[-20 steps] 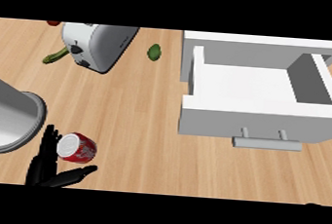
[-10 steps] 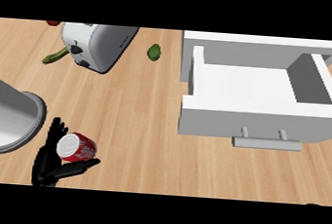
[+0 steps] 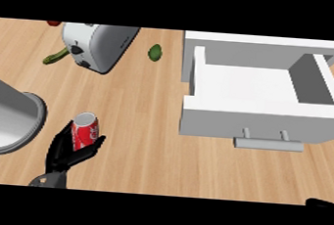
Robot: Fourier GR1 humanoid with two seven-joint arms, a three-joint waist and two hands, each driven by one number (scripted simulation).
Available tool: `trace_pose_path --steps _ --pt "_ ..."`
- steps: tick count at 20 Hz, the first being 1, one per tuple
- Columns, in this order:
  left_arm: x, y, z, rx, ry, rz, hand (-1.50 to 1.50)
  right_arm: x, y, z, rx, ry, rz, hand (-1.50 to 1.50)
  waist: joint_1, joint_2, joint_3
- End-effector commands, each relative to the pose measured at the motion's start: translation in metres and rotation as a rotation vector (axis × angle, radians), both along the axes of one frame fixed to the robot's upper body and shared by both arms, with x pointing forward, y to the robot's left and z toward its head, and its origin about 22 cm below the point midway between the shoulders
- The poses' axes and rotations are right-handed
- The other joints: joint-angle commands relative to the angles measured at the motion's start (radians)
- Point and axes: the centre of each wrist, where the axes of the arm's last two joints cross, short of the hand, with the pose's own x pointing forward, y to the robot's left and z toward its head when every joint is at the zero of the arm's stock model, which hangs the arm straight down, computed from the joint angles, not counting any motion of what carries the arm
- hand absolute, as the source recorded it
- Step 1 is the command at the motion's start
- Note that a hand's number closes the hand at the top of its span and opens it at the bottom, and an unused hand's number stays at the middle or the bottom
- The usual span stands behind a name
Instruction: Pick up the can, place it into the drawer and close the drawer
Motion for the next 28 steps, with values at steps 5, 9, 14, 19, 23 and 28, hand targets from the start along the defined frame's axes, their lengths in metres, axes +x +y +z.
trace_pose_path --steps 5,9,14,19,23,28 --pt "0.020 0.005 0.011 -0.051 -0.068 -0.061 1.50 0.000 0.001 0.007 -0.019 -0.022 0.004 -1.50 0.001 0.000 -0.001" --pt "0.064 -0.042 0.027 -0.036 -0.074 -0.107 1.50 -0.002 -0.011 0.006 -0.018 -0.015 -0.001 -1.50 -0.007 0.001 -0.001" --pt "0.099 -0.081 0.039 -0.073 -0.094 -0.124 1.50 0.000 0.000 0.011 -0.026 -0.029 -0.007 -1.50 -0.016 0.005 -0.002" --pt "0.118 -0.087 0.065 -0.073 -0.145 -0.149 1.50 -0.001 -0.001 -0.008 -0.035 0.003 -0.015 -1.50 -0.003 0.000 -0.001" --pt "0.136 -0.099 0.091 -0.062 -0.137 -0.208 1.50 0.003 0.002 0.010 -0.026 -0.036 -0.015 -1.50 -0.003 0.000 -0.001" --pt "0.150 -0.138 0.137 -0.005 -0.186 -0.263 1.50 -0.003 -0.006 0.022 -0.047 -0.026 -0.041 -1.50 0.000 -0.003 -0.001"
